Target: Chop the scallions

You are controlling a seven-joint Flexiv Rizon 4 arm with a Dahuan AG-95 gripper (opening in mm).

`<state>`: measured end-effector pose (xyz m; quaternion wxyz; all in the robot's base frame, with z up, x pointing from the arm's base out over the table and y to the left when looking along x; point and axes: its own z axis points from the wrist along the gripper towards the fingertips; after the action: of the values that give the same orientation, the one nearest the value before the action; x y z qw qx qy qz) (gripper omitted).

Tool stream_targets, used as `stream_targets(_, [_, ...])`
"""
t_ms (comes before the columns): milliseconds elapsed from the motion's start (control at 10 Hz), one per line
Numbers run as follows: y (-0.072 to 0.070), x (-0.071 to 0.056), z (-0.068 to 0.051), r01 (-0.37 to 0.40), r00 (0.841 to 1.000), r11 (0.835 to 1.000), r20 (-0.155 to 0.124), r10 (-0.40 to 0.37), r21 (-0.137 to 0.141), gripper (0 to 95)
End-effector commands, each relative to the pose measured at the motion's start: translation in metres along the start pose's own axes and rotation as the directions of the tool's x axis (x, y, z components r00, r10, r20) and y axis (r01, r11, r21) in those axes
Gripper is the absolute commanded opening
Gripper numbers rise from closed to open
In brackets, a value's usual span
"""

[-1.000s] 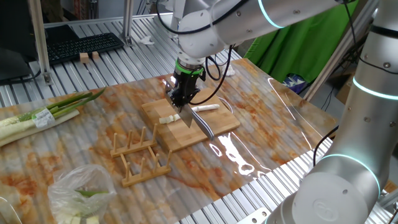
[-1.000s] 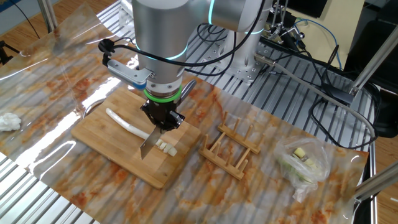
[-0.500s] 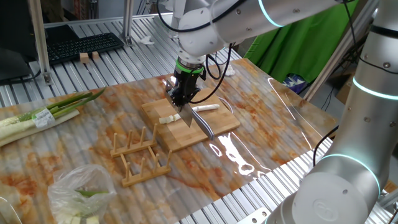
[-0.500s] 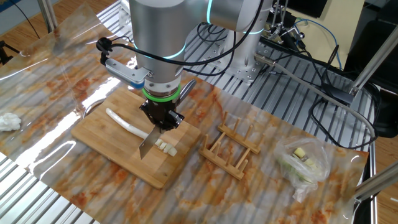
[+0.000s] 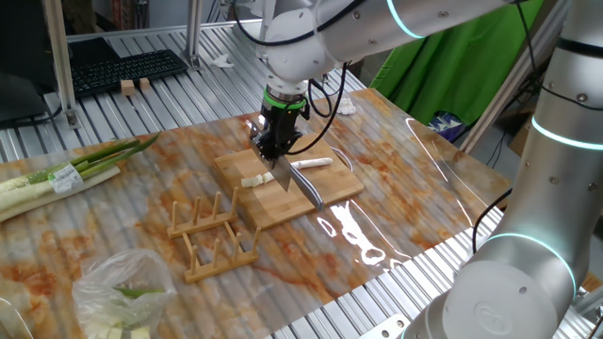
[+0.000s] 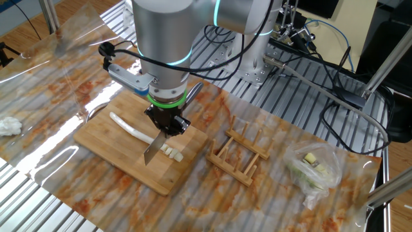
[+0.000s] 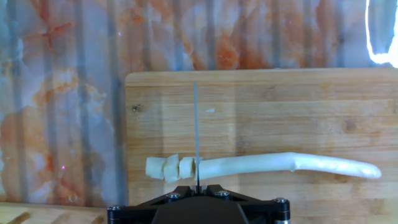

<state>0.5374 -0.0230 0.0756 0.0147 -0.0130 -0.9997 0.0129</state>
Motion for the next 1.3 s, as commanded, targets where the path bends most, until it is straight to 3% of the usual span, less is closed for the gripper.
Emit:
stream_targets(100, [0.000, 0.002, -0.002, -0.025, 1.000, 1.000, -0.008, 0.025, -0.006, 0.0])
stream_targets(300, [0.000, 0.002, -0.002, -0.060, 0.998, 0.998, -0.009, 0.060, -0.002, 0.0])
stream_targets(500, [0.000, 0.002, -0.002, -0.054, 0.998, 0.998, -0.016, 0.054, 0.010, 0.0])
stream_targets(800, [-0.005, 0.004, -0.008, -0.032, 0.999, 0.999, -0.038, 0.032, 0.002, 0.0])
stream_targets(1300, [-0.017, 0.019, -0.004, 0.009, 1.000, 1.000, -0.029, -0.009, -0.003, 0.0])
